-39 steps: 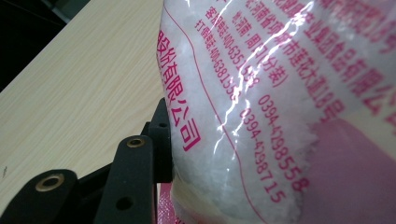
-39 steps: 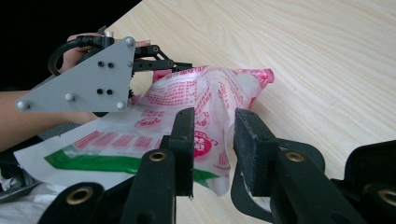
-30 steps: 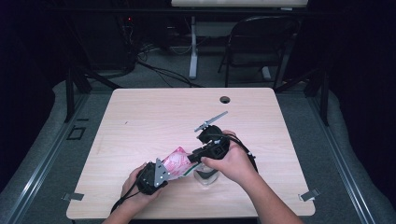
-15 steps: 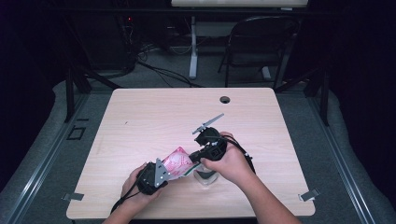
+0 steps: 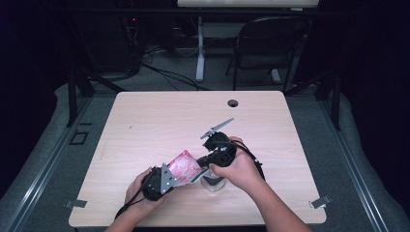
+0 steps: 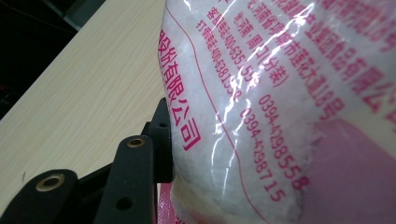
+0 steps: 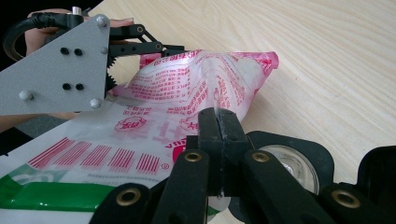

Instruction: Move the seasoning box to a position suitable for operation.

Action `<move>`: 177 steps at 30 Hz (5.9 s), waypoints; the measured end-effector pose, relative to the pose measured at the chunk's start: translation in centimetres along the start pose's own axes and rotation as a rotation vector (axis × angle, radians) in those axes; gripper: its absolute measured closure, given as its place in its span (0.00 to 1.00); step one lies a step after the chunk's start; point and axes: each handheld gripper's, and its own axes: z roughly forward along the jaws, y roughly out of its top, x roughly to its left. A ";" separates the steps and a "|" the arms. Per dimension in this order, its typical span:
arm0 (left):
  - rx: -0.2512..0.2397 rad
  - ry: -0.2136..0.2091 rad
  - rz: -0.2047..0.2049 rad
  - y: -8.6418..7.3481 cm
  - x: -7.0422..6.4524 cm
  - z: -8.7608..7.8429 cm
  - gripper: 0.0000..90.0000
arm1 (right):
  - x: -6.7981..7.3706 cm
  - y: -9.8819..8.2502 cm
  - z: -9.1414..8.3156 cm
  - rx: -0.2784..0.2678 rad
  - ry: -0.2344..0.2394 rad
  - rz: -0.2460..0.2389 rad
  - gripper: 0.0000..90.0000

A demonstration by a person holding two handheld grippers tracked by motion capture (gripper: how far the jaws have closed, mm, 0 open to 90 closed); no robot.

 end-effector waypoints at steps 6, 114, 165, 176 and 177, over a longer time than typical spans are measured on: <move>-0.006 0.025 0.033 0.8 0.3 -0.1 0.66 | -0.2 -0.1 -0.6 -0.023 -0.001 -0.001 1.00; 0.181 0.092 0.464 7.0 3.6 0.5 0.67 | -0.1 -4.9 -3.4 -0.100 -0.086 -0.102 0.78; 0.165 0.235 0.634 8.2 2.1 -0.1 0.69 | -3.2 -6.7 -2.2 -0.199 -0.060 0.029 1.00; 0.177 0.236 0.664 8.4 2.1 -0.4 0.69 | -3.1 -6.6 -2.3 -0.197 -0.053 0.032 1.00; 0.174 0.237 0.668 8.4 2.2 -0.4 0.69 | -3.1 -6.6 -2.3 -0.194 -0.051 0.029 1.00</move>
